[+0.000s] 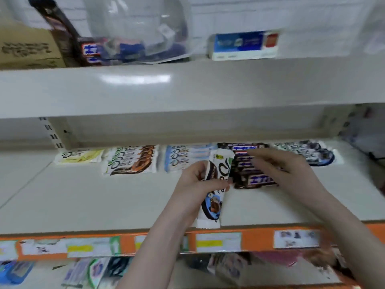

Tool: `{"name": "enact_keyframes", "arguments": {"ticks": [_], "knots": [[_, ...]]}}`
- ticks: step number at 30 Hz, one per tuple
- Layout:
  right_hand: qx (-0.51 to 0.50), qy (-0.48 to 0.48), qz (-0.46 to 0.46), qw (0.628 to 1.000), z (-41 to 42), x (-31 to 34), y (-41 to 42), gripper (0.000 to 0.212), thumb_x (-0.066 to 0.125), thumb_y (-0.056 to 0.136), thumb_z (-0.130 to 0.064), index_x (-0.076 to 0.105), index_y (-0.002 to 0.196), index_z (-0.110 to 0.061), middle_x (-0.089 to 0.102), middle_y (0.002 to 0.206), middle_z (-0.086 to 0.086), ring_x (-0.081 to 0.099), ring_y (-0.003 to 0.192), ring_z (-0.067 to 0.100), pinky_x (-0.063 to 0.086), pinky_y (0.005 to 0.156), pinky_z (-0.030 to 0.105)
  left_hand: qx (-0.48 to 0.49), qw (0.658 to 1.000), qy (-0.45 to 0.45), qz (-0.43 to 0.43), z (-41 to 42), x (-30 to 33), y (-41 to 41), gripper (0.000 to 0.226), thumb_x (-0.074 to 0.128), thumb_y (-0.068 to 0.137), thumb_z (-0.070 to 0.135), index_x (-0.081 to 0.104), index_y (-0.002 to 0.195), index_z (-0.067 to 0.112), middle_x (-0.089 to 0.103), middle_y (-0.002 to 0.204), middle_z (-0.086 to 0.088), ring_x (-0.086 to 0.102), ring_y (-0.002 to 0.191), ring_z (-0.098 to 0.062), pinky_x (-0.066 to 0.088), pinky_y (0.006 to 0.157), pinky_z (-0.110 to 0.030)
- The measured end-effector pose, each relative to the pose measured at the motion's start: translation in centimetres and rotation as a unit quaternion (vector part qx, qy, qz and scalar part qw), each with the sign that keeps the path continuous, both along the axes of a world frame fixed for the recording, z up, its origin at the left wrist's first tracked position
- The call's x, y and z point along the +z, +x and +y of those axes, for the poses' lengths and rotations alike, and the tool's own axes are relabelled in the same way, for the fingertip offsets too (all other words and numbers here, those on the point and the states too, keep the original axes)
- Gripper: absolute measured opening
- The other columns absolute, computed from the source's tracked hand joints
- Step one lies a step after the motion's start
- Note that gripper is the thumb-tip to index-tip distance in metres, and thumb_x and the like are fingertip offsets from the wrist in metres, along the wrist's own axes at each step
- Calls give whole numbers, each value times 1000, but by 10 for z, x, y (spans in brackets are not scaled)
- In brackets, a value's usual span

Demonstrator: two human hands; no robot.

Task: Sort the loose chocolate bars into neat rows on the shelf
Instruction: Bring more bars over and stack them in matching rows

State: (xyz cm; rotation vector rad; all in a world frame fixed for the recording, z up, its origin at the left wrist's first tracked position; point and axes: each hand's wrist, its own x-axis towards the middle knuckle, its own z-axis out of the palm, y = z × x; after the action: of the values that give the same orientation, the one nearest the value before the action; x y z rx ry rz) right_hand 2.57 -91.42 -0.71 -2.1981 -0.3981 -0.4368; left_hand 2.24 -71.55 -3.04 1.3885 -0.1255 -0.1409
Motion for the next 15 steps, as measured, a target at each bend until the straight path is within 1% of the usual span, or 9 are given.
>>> {"name": "enact_keyframes", "arguments": {"ticks": [2, 4, 6, 8, 10, 12, 13, 14, 15], "knots": [[10, 12, 19, 1000, -31, 2, -5, 19, 60, 85, -14, 69, 101, -22, 69, 88, -11, 59, 76, -12, 39, 64, 1, 5, 1000, -12, 0, -38, 2, -1, 26, 68, 68, -12, 64, 90, 1, 71, 92, -16, 68, 85, -30, 54, 76, -34], [15, 14, 45, 999, -58, -1, -8, 17, 60, 86, -19, 68, 99, -26, 68, 90, -15, 58, 79, -13, 39, 66, 0, 7, 1000, -28, 1, -71, 3, -2, 30, 65, 71, -13, 63, 100, -3, 71, 95, -16, 68, 82, -26, 54, 72, -30], [19, 14, 76, 997, -79, -5, -10, 15, 59, 86, -25, 67, 96, -33, 66, 93, -22, 56, 85, -15, 39, 69, 0, 14, 999, -44, 4, -99, 4, -3, 34, 64, 74, -12, 59, 108, -8, 70, 101, -20, 68, 86, -28, 54, 76, -33], [25, 12, 102, 994, -95, -10, -12, 16, 59, 85, -30, 64, 90, -44, 64, 92, -27, 54, 87, -17, 38, 70, -1, 22, 997, -73, 7, -121, 7, -5, 34, 62, 76, -11, 58, 109, -8, 69, 103, -22, 67, 91, -32, 53, 82, -40], [39, 26, 126, 991, -108, -14, -13, 23, 61, 83, -30, 61, 83, -53, 64, 91, -27, 55, 87, -16, 41, 72, 1, 27, 993, -111, 5, -141, 9, -5, 30, 60, 76, -12, 61, 105, -4, 71, 97, -19, 67, 87, -31, 54, 81, -40], [61, 70, 153, 984, -116, -19, -15, 25, 65, 80, -26, 65, 81, -51, 69, 91, -19, 62, 88, -7, 48, 79, 12, 29, 988, -150, 11, -157, 11, -5, 26, 58, 77, -13, 62, 98, 1, 71, 86, -13, 67, 78, -27, 55, 73, -35], [75, 95, 163, 979, -119, -20, -17, 23, 67, 78, -24, 67, 84, -46, 72, 90, -13, 65, 88, -1, 52, 82, 22, 28, 985, -169, 16, -163, 12, -4, 25, 58, 77, -14, 61, 96, 2, 70, 81, -11, 67, 75, -26, 55, 71, -34], [87, 116, 168, 975, -122, -20, -19, 22, 68, 78, -21, 68, 86, -41, 74, 89, -8, 67, 88, 5, 52, 83, 29, 27, 983, -183, 18, -169, 13, -4, 24, 57, 77, -13, 60, 94, 4, 69, 78, -9, 66, 73, -24, 55, 70, -34], [95, 131, 167, 972, -126, -20, -20, 23, 67, 78, -17, 69, 86, -38, 74, 89, -6, 68, 87, 8, 53, 83, 30, 25, 981, -191, 19, -173, 13, -4, 24, 57, 78, -13, 60, 93, 5, 69, 76, -8, 66, 71, -23, 55, 69, -33]]}}
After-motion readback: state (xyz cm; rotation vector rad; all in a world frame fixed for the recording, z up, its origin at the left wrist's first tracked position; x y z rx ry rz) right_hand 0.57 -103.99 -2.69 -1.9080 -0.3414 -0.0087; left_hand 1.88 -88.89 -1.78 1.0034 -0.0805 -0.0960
